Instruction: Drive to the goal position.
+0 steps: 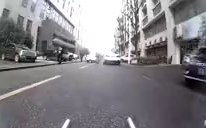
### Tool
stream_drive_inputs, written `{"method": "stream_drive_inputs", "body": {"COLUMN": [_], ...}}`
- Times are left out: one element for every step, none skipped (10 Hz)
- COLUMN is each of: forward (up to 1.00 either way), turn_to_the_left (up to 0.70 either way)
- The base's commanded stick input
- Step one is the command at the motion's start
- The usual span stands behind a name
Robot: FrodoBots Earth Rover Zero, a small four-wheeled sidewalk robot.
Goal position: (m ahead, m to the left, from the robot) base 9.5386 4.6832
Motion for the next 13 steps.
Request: {"method": "stream_drive_inputs", "body": {"forward": [0.7,0.7,0.7,0.7,0.7,0.7,0.7,0.7,0.7,0.7,0.7,0.7,0.7], "turn_to_the_left": [-0.14,-0.14,-0.14,-0.14,-0.14,-0.14,-0.14,-0.14,-0.14,-0.14,-0.14,-0.14,-0.14]}}
